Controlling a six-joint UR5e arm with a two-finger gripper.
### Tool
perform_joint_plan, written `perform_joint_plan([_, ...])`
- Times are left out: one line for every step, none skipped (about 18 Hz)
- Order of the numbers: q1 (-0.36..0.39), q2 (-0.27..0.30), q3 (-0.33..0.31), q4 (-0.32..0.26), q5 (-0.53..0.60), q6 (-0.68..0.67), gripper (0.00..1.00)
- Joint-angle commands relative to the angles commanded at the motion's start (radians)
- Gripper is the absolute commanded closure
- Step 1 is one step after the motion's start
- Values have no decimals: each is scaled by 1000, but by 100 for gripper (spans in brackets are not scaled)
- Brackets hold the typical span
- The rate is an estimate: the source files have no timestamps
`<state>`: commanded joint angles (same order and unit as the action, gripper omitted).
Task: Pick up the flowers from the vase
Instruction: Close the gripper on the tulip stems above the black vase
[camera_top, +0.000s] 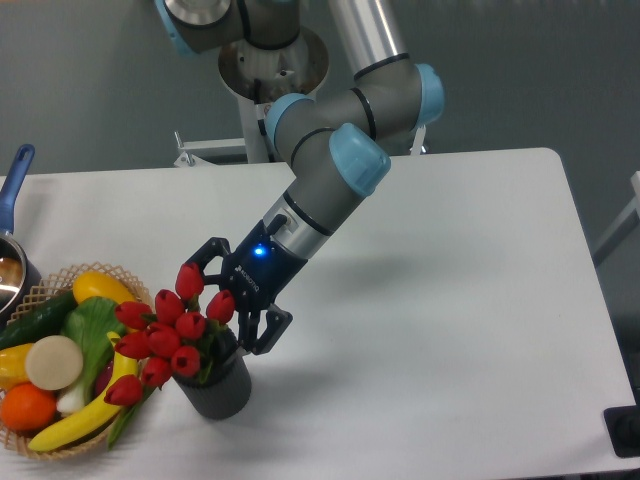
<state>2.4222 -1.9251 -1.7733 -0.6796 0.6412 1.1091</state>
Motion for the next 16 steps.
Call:
perform_joint_plan([-6,-3,-1,0,0,2,0])
perform_joint_plan([-12,-9,2,0,0,0,0])
perform_joint_plan([-17,-15,11,0,0,0,0])
perform_joint_plan([-17,-17,15,0,0,-2,0])
perform_joint_plan([-17,-23,15,-2,0,0,0])
perform_joint_plan([-18,-25,14,0,2,0,0])
perform_joint_plan([-17,-25,12,0,2,0,0])
perform_joint_plan([-18,-25,12,0,2,0,0])
perform_joint_plan([-18,-26,12,0,0,0,0])
perform_joint_plan([-23,-25,12,0,0,-2,0])
perform_joint_plan([-32,-25,12,0,0,-2,0])
perform_joint_plan([-35,-26,15,0,0,-2,0])
perform_joint_plan([-37,-28,17,0,0,0,0])
perform_joint_plan([-37,-29,17,0,0,0,0])
perform_joint_plan([-35,-29,17,0,0,0,5])
perform_joint_plan([-37,-28,17,0,0,-2,15])
